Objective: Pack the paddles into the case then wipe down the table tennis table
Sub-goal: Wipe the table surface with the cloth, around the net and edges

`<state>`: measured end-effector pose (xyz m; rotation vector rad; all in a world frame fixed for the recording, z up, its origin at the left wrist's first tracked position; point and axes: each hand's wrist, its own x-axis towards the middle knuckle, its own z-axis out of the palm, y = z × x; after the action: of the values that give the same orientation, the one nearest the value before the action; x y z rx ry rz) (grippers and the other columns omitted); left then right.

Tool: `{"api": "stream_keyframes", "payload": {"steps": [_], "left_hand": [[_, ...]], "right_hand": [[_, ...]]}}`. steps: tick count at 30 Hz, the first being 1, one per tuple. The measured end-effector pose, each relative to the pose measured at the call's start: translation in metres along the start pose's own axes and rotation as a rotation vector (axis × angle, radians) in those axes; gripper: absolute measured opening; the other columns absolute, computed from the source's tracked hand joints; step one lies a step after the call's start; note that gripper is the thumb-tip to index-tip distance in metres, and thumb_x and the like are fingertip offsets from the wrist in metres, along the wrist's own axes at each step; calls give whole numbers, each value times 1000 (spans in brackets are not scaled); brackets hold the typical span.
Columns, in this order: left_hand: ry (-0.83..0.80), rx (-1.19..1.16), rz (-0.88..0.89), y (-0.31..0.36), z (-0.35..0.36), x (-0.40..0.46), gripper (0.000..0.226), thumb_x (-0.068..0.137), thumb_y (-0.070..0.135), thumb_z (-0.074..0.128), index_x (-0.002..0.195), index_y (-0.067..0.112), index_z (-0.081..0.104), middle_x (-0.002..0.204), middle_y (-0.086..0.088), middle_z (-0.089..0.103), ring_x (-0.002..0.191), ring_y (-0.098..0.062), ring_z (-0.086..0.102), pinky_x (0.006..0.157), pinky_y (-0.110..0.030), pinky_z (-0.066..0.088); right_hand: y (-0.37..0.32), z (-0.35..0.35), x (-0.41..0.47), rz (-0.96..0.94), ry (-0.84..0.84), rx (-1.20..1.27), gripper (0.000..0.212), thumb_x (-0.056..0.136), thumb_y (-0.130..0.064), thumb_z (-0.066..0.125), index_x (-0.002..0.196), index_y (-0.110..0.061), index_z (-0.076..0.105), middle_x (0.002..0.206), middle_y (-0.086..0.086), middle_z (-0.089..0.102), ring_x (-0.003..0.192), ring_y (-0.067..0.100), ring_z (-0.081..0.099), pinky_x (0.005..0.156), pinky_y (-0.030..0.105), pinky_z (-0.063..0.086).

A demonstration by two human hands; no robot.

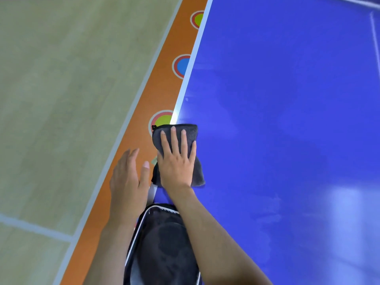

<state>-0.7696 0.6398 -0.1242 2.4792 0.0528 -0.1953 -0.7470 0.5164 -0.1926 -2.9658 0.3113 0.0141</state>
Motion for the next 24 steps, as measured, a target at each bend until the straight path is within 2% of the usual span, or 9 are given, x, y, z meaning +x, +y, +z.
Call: {"api": "stream_keyframes", "payload": {"steps": [4,7,10,15,18,21,24], "left_hand": [[-19,64,55,8,1,1,59,103,47,34,155,21,39,161,-7,39,148,-25,32,119,-46,28],[-39,76,80,19,9,1,59,102,47,42,156,22,39,160,-9,40,149,-28,33,120,-49,27],[-88,63,96,34,20,-6,56,105,37,52,157,23,38,161,-7,39,150,-27,32,122,-49,25],[-125,54,191,49,30,-24,51,106,33,52,154,20,41,154,-6,46,146,-26,38,119,-48,33],[-139,68,203,50,33,-32,50,107,37,50,154,22,41,155,-6,46,147,-27,38,119,-49,34],[-148,71,199,51,33,-41,52,106,38,51,154,23,42,156,-5,46,146,-26,38,117,-47,35],[-140,64,210,53,32,-51,51,106,37,51,154,22,43,156,-5,46,145,-25,39,115,-45,35]], "right_hand": [[39,-7,-5,-16,-7,-7,62,110,-46,32,167,-33,13,176,-5,6,163,24,-2,129,58,5],[95,-16,-22,98,41,8,59,108,-45,27,166,-34,22,175,-6,16,162,24,8,128,58,12],[168,-28,-56,223,98,11,60,104,-44,33,163,-34,32,172,-6,25,160,24,18,127,59,19],[260,-45,-127,476,109,31,61,103,-46,33,163,-36,32,172,-6,25,161,24,14,128,59,16],[263,-45,-135,562,142,35,61,102,-44,36,162,-34,36,172,-5,27,161,24,15,128,57,15],[236,-42,-126,612,182,24,61,100,-42,39,161,-32,39,171,-5,29,160,25,19,128,56,17],[192,-34,-116,436,192,1,60,100,-42,43,160,-33,41,170,-4,32,159,26,23,128,54,18]]}}
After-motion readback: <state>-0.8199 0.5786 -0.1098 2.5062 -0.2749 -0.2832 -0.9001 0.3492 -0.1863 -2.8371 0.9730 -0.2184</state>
